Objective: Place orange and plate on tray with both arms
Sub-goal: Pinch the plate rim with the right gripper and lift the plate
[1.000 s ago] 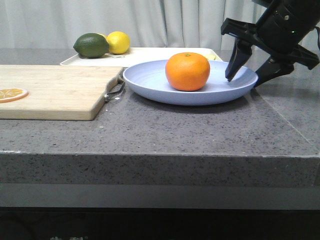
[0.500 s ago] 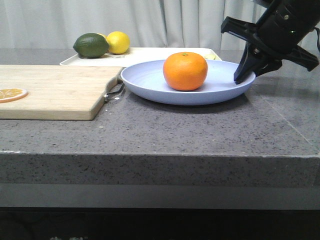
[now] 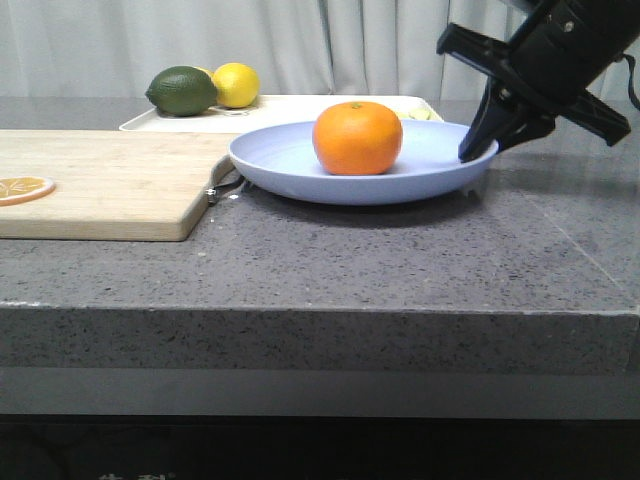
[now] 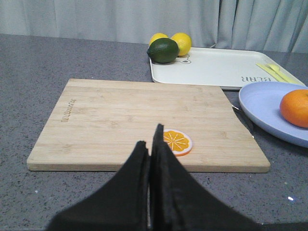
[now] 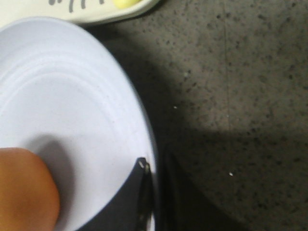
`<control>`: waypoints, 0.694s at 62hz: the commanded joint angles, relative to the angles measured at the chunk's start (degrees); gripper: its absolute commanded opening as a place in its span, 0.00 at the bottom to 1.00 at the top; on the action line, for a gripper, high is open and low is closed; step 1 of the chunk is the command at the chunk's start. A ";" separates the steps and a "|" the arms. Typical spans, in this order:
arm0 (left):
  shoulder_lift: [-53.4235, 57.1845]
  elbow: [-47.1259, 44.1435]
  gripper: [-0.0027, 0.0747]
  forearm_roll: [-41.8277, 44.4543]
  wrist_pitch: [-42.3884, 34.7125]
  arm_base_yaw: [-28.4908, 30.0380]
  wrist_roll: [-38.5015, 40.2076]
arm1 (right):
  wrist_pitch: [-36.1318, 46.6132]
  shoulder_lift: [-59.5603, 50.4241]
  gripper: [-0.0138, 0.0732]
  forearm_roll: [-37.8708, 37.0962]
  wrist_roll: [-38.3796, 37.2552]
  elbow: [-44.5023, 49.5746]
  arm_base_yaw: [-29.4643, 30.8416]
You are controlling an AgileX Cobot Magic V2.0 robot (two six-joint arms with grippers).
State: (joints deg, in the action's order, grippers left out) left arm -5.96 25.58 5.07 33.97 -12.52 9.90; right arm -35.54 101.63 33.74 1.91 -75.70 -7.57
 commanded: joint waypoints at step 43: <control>-0.70 1.38 0.01 -0.24 -4.74 0.13 0.41 | -13.14 14.42 0.07 5.62 -8.51 -47.65 0.11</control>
State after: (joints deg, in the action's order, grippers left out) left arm -5.96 25.58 5.07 33.97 -12.52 9.90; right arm -49.92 115.47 35.67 -3.69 -115.04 -7.69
